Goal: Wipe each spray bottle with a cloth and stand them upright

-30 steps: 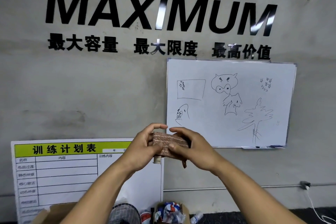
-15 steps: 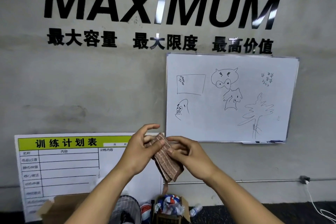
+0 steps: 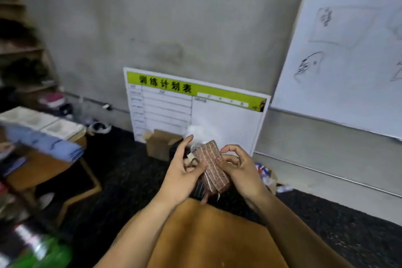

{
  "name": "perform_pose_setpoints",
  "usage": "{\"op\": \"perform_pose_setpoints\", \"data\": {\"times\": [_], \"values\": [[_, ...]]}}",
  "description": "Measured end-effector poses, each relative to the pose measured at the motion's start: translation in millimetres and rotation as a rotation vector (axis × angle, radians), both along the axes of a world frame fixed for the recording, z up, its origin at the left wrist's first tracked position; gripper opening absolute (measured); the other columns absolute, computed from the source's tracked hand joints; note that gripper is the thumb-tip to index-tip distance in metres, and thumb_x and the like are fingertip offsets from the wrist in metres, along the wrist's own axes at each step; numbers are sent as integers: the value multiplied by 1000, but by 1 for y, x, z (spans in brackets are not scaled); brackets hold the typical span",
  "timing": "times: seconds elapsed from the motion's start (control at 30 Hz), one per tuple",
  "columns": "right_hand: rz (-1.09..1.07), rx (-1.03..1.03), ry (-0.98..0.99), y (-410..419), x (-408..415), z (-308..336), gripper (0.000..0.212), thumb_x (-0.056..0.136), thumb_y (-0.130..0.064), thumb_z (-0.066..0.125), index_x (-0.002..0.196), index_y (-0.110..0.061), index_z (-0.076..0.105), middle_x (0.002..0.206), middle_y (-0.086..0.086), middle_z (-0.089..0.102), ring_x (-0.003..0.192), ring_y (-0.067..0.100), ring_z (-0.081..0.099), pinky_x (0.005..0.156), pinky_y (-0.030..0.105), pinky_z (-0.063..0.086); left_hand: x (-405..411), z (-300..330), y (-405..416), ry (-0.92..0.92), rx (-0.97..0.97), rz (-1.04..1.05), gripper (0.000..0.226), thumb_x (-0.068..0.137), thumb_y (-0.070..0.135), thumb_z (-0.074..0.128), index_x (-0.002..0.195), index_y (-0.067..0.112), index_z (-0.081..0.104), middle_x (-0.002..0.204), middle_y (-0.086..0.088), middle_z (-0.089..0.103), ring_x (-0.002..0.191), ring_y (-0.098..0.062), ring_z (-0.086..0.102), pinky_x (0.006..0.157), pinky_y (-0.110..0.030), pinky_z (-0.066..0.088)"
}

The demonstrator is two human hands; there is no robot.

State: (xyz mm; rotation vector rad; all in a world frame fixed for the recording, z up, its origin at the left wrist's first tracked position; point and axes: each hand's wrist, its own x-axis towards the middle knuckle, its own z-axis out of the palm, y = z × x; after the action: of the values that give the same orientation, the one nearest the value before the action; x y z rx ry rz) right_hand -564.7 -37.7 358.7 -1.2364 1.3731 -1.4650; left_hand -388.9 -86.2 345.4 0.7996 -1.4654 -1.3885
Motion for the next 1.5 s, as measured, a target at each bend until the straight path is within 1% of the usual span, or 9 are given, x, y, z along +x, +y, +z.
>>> {"op": "perform_pose_setpoints", "data": {"times": [0.3,0.5,0.63,0.8,0.93,1.03,1.23,1.37,1.5], "values": [[379,326,143,-43,165,-137,15,100,-6,66,111,-16,70,101,0,76,99,15,72,82,27,57,173,-150,24,-193,122,422,28,105,1,58,117,27,59,78,-19,58,67,-22,53,65,-37,45],[672,505,338,-61,260,-216,35,98,-5,69,123,-30,65,120,0,71,116,11,66,100,31,55,259,-229,50,-198,280,623,34,105,-1,58,128,24,56,99,17,71,85,-5,65,78,-27,55],[855,578,468,-73,321,-258,46,96,0,69,134,-25,61,116,-6,69,109,10,67,82,5,48,309,-286,57,-312,380,706,32,97,1,70,109,31,69,103,15,74,94,-2,68,88,-28,51],[950,461,774,-100,373,-302,59,99,-7,68,148,-37,54,123,-5,71,71,-5,66,54,11,45,347,-333,47,-409,557,724,48,90,9,76,127,37,62,100,-4,76,79,-28,73,83,-54,59],[1008,237,1046,-113,400,-328,60,100,-13,66,154,-32,48,147,-8,58,101,3,63,76,10,44,361,-358,33,-518,576,738,59,86,10,77,136,34,59,114,-1,74,87,-28,75,86,-51,61],[1090,193,1253,-116,409,-352,60,105,-24,57,161,-34,34,161,-10,40,122,23,63,101,35,50,368,-368,26,-716,561,733,69,83,10,79,145,30,55,103,5,64,106,-26,64,97,-45,50],[1082,104,1508,-119,411,-395,76,100,-19,61,163,-38,23,174,-10,10,88,32,73,79,43,59,375,-385,23,-921,613,639,78,86,25,81,154,38,44,134,3,63,134,-23,45,105,-40,33],[1039,-31,1685,-123,410,-410,84,82,-26,85,155,-33,44,172,-11,19,48,20,64,48,31,49,377,-397,23,-960,640,593,70,91,36,79,153,40,47,145,-1,49,137,-26,42,113,-42,36],[1021,-70,1586,-125,409,-419,74,60,-37,100,128,-28,73,138,-11,67,31,19,54,36,24,40,376,-404,22,-1009,629,545,54,100,39,66,152,39,50,156,3,40,143,-24,36,116,-42,35]]}}
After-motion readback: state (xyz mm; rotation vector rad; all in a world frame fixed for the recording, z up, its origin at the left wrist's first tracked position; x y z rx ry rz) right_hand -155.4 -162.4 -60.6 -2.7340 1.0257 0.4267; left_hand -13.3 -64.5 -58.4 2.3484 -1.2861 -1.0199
